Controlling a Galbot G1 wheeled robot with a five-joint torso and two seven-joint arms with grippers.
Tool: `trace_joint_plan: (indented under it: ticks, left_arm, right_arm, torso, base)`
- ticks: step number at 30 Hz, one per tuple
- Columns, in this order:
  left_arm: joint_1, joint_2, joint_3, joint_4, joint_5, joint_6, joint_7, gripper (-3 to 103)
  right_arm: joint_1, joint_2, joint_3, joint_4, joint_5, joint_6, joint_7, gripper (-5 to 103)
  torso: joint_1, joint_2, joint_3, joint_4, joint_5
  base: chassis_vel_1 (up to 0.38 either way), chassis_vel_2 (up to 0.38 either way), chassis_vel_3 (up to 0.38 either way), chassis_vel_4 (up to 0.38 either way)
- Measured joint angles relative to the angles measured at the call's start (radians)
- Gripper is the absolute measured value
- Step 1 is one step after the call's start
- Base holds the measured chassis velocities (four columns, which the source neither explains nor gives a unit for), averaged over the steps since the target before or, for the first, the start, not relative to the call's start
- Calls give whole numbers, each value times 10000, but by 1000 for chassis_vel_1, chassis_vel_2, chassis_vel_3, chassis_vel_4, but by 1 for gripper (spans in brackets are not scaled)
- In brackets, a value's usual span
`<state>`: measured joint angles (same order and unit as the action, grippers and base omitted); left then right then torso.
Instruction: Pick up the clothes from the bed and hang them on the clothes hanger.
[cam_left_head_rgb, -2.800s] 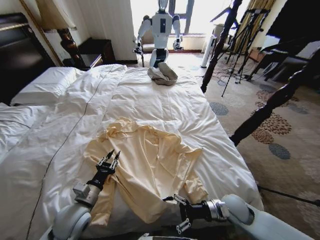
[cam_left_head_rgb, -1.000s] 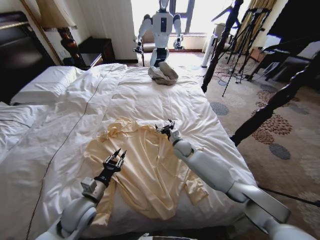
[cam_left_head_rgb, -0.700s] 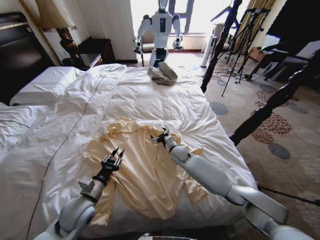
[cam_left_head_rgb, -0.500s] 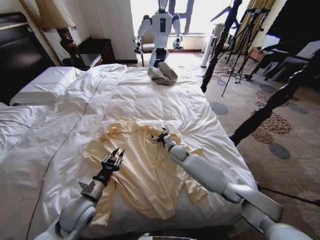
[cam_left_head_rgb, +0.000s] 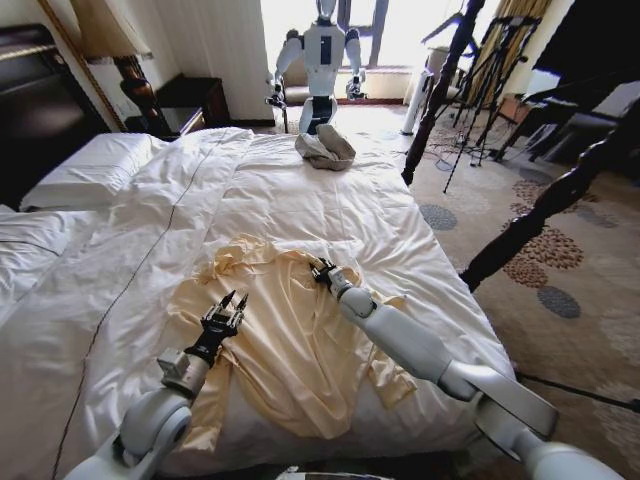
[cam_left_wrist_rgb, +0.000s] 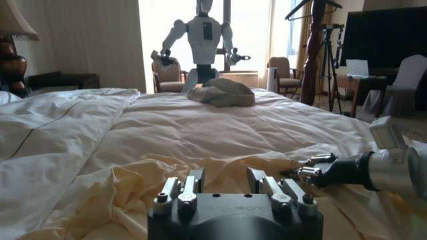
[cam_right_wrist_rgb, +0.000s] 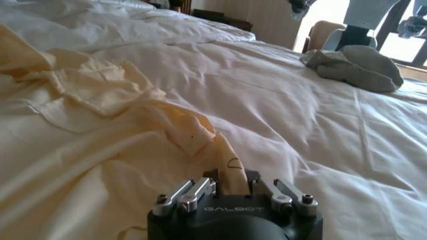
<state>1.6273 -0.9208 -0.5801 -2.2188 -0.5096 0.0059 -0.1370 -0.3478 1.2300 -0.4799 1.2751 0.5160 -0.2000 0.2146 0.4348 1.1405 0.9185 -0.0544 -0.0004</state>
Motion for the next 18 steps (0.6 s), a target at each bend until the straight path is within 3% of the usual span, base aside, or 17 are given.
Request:
trace_joint_plan:
  ticks: [7,9,18]
  left_arm:
    - [-21,0,17,55,-5,-4,-20,53]
    - [-64,0,45,81,-19,-5,-30,54]
    - [-167,32,141,124,-58,-7,-76,58]
  right_arm:
    - [28,95,51,-110,-510,98,306,-1]
    - [6,67,60,-115,-1163,144,632,-2]
    - [253,179,454,-471,-1592,-151,1504,-2]
  torso:
    - [0,0,0,1,0]
    - [0,0,0,1,0]
    - [0,0,0,1,0]
  base:
    - [0,0,0,0]
    - [0,0,0,0]
    - [0,0,0,0]
